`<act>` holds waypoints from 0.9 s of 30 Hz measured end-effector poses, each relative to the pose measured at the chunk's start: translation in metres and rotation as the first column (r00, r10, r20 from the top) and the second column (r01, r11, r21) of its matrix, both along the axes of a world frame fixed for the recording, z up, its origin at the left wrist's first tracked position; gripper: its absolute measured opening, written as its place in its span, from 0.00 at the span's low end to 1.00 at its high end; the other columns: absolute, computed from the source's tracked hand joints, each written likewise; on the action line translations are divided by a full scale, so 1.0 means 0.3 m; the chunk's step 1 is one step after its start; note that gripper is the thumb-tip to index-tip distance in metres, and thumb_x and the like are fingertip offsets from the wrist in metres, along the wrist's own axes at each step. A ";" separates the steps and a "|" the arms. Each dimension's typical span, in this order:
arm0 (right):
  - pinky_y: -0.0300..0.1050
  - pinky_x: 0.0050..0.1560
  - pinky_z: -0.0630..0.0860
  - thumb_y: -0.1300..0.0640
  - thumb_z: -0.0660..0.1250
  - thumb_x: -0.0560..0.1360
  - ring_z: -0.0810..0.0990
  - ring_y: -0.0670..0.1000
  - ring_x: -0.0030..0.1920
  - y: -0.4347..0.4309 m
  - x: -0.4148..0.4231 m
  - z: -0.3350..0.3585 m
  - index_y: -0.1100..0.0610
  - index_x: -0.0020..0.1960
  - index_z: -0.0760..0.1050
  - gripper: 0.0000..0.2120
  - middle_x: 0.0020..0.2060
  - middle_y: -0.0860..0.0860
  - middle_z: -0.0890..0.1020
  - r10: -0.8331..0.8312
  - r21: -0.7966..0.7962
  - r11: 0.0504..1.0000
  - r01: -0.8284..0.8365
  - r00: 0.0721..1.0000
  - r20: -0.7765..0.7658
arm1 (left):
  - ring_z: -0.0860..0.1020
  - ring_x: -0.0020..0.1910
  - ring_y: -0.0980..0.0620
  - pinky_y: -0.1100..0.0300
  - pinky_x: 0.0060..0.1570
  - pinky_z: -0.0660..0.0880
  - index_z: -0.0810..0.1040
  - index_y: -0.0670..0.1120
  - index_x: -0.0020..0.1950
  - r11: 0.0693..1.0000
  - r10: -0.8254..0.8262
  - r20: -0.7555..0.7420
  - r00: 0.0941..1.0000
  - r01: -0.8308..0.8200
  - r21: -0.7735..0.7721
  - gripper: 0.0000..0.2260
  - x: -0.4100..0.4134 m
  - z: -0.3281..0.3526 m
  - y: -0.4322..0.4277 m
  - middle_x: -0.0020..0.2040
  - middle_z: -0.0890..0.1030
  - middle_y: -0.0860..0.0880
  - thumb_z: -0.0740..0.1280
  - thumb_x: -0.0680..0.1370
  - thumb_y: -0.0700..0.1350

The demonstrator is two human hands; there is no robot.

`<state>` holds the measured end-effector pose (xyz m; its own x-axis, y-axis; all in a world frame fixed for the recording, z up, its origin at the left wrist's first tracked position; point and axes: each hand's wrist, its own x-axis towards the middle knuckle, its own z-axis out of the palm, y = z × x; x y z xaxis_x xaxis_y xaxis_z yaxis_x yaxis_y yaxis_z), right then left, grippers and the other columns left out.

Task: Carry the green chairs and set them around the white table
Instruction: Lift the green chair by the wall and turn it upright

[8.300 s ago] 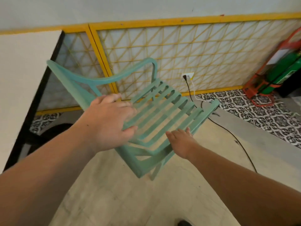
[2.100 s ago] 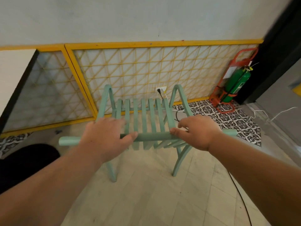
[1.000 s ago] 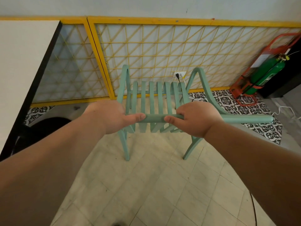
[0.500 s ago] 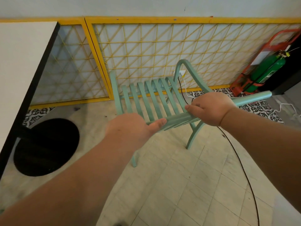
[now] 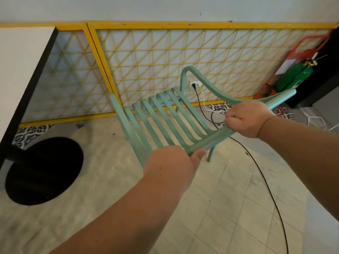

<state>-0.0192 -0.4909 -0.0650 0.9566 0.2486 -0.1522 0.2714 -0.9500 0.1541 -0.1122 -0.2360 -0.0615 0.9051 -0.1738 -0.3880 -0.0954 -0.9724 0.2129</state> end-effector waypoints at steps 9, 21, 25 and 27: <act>0.53 0.39 0.78 0.38 0.43 0.66 0.75 0.54 0.35 -0.079 0.023 0.018 0.53 0.32 0.72 0.25 0.30 0.50 0.76 -0.064 0.036 0.997 0.065 0.997 -0.048 | 0.80 0.44 0.46 0.53 0.41 0.75 0.74 0.48 0.54 0.957 0.132 -0.086 0.988 -0.149 -0.251 0.23 -0.048 -0.018 -0.116 0.43 0.79 0.49 0.58 0.79 0.67; 0.53 0.40 0.76 0.39 0.43 0.67 0.74 0.54 0.35 -0.125 0.053 0.027 0.53 0.30 0.69 0.24 0.29 0.52 0.75 -0.106 0.055 0.992 0.110 0.991 -0.077 | 0.79 0.44 0.49 0.52 0.45 0.78 0.69 0.51 0.57 0.947 0.108 -0.027 0.994 -0.111 -0.301 0.20 -0.050 -0.036 -0.184 0.41 0.75 0.53 0.55 0.81 0.66; 0.53 0.49 0.69 0.38 0.44 0.66 0.73 0.55 0.44 -0.069 0.008 0.026 0.51 0.33 0.73 0.24 0.35 0.49 0.77 -0.196 0.066 0.978 0.195 0.981 0.000 | 0.77 0.43 0.48 0.52 0.41 0.73 0.69 0.50 0.54 0.915 0.028 -0.149 0.988 -0.086 -0.393 0.22 -0.039 -0.020 -0.141 0.41 0.75 0.51 0.54 0.80 0.68; 0.58 0.64 0.68 0.36 0.49 0.69 0.75 0.55 0.49 0.017 -0.054 0.021 0.47 0.37 0.78 0.23 0.38 0.45 0.78 -0.253 0.138 0.957 0.255 0.967 -0.034 | 0.78 0.42 0.51 0.52 0.40 0.73 0.73 0.53 0.54 0.863 0.017 -0.240 0.971 -0.136 -0.487 0.24 -0.023 -0.010 -0.085 0.43 0.78 0.51 0.53 0.78 0.71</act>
